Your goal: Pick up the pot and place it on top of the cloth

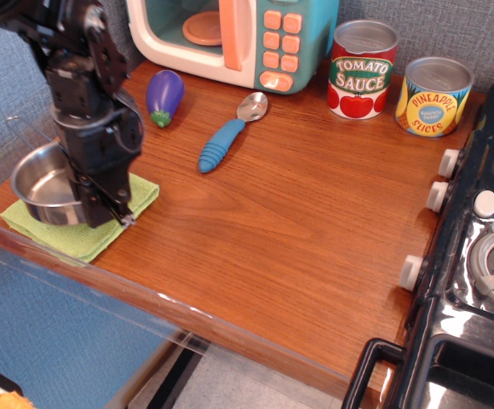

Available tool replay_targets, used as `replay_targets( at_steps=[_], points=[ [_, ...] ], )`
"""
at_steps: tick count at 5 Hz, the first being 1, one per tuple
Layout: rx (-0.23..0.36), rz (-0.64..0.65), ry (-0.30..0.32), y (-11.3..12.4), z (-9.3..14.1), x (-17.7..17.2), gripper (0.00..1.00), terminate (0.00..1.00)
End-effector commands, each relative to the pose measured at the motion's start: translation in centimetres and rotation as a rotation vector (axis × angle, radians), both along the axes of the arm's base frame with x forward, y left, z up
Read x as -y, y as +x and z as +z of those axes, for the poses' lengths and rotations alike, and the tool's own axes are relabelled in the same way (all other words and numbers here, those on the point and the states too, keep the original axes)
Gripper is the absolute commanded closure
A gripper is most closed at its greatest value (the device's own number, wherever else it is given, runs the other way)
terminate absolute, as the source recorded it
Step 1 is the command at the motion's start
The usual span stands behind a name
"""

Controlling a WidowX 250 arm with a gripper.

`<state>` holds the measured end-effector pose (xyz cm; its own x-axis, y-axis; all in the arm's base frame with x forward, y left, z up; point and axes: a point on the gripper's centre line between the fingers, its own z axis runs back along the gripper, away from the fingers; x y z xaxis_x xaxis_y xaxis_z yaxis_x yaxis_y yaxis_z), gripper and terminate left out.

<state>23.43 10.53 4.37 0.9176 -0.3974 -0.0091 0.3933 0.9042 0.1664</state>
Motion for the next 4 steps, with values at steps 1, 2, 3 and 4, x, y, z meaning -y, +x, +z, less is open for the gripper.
replay_targets(
  at_steps=[1,2,3,4],
  points=[
    [-0.01,0.092,0.045,-1.4,-0.4,-0.5,1.0,0.0],
    [-0.069,0.132,0.051,-1.4,-0.8,-1.2,0.0,0.0],
    [-0.066,0.107,0.036,-1.5,-0.4,-0.8,0.0,0.0],
    [-0.018,0.062,-0.018,-2.0,2.2,0.8,0.0,0.0]
  ],
)
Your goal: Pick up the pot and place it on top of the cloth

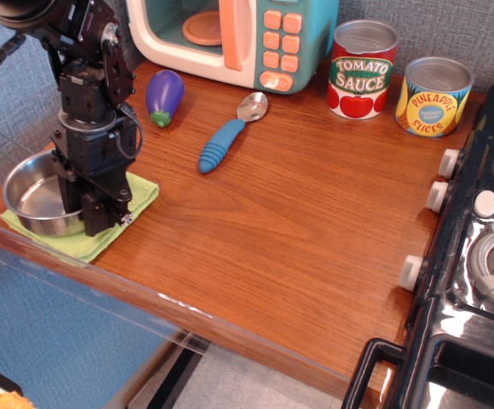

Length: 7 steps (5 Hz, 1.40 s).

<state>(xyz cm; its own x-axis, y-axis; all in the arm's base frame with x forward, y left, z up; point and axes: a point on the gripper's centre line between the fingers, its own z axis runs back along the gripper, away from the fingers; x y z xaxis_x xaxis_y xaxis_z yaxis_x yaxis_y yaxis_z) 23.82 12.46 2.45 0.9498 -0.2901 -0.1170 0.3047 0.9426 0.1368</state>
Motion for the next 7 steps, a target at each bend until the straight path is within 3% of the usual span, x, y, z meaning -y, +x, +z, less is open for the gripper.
replay_targets(
  at_steps=[1,2,3,7],
  points=[
    [0.162,-0.016,-0.099,-3.5,8.0,4.8,0.0,0.0],
    [0.212,-0.012,-0.128,-3.9,10.0,5.4,0.0,0.0],
    [0.179,0.004,-0.161,-3.5,9.9,5.7,0.0,0.0],
    [0.166,0.056,-0.15,-2.8,9.4,4.7,0.0,0.0]
  ],
)
